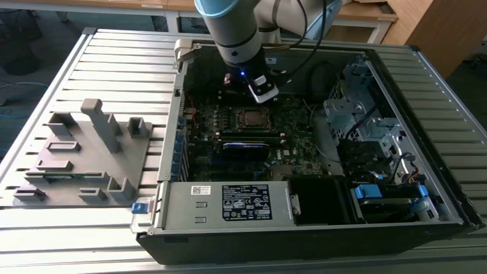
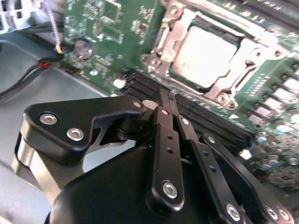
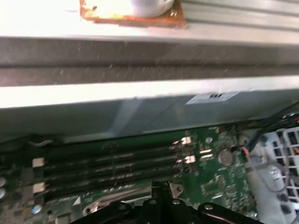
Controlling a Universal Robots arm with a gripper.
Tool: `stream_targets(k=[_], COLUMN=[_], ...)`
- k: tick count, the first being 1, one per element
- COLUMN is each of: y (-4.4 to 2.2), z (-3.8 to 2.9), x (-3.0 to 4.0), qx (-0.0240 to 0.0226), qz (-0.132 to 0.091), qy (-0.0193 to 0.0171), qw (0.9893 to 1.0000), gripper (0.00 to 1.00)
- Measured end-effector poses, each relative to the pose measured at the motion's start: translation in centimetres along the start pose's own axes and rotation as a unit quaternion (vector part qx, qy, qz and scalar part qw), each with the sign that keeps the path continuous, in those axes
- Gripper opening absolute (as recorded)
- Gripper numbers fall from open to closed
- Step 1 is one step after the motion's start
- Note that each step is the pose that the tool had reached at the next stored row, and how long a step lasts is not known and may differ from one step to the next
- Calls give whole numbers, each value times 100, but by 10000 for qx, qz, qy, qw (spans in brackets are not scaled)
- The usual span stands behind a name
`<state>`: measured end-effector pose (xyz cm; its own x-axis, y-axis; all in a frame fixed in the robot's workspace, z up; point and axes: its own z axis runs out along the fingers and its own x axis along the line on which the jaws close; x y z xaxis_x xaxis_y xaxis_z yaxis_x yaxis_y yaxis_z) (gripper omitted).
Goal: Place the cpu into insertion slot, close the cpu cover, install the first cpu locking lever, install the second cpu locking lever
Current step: 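Install the first cpu locking lever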
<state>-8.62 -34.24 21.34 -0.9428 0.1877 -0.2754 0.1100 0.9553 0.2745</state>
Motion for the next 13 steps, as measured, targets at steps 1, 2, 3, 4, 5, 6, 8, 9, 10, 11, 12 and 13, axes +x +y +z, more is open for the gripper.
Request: stream_targets(k=[1, 2, 3, 4, 5, 6, 8, 9, 10, 11, 12, 13], y=[0, 0, -1, -1, -1, -1, -2, -2, -2, -3, -3, -3], z=[1, 2, 3, 4, 5, 5, 7, 8, 9, 10, 10, 10], x=[0, 0, 0, 0, 0, 0, 0, 0, 1, 1, 1, 1], qx=[49, 97, 147, 197, 247, 300, 401, 494, 540, 561, 561, 561], qz=[-1, -2, -4, -5, -7, -8, -11, -14, -16, -18, -18, -18], qy=[45, 90, 135, 180, 225, 273, 363, 448, 486, 500, 500, 500], qw=[10000, 9999, 9998, 9996, 9994, 9992, 9985, 9978, 9974, 9972, 9972, 9972], gripper=[10, 10, 10, 10, 10, 10, 10, 10, 10, 10, 10, 10])
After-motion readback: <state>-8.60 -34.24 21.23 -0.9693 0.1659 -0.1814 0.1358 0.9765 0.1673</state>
